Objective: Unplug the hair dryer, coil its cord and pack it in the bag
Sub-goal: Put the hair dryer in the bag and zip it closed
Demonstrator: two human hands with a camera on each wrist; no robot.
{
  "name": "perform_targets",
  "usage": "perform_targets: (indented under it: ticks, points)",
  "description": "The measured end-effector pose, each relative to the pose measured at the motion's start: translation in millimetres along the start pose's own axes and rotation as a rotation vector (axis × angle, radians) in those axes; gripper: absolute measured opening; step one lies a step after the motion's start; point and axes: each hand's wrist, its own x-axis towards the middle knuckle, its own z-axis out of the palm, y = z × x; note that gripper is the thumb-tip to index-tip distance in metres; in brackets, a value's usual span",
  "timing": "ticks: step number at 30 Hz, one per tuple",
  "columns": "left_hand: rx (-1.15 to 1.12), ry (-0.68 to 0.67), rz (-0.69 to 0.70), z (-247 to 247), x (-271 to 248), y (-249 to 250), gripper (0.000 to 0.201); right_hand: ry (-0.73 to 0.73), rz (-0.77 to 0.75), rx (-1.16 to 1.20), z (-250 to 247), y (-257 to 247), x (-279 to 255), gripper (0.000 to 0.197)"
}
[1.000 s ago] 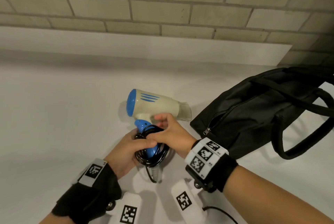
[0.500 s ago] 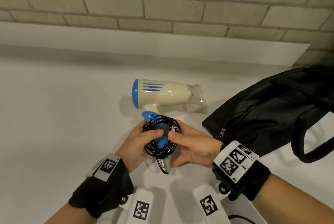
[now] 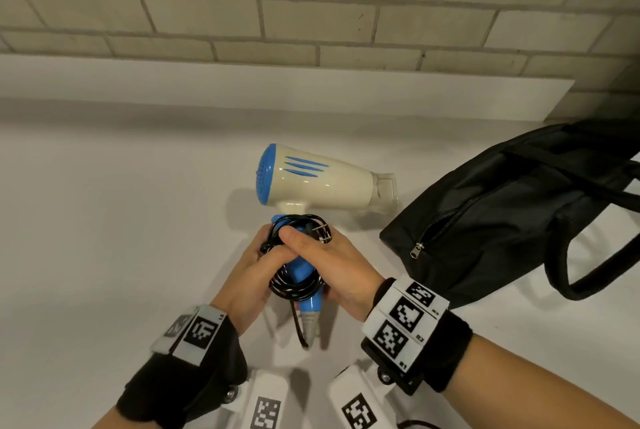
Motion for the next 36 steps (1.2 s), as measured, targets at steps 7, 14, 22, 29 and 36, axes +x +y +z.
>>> perform_targets:
  ticks: [7,14,22,29,36]
  points:
    - [0.034,-0.008,0.206,8,-3,40,0.091,0.113,-0.127,-0.13,9,-40,5,0.038]
    - [0.013,-0.143,0.339,33,-2,87,0.113,0.097,-0.338,-0.053,-6,-96,-32,0.02]
    - [0.878,-0.297,0.861,108,-24,88,0.024,0.238,-0.779,-0.19,-73,-204,-119,0.033]
    - [1.485,-0.345,0.616,197,3,68,0.075,0.481,-0.693,-0.29,-151,-218,-166,0.058]
    - [1.431,-0.464,0.331,201,42,89,0.008,0.302,-0.599,-0.215,-198,-178,-173,0.079]
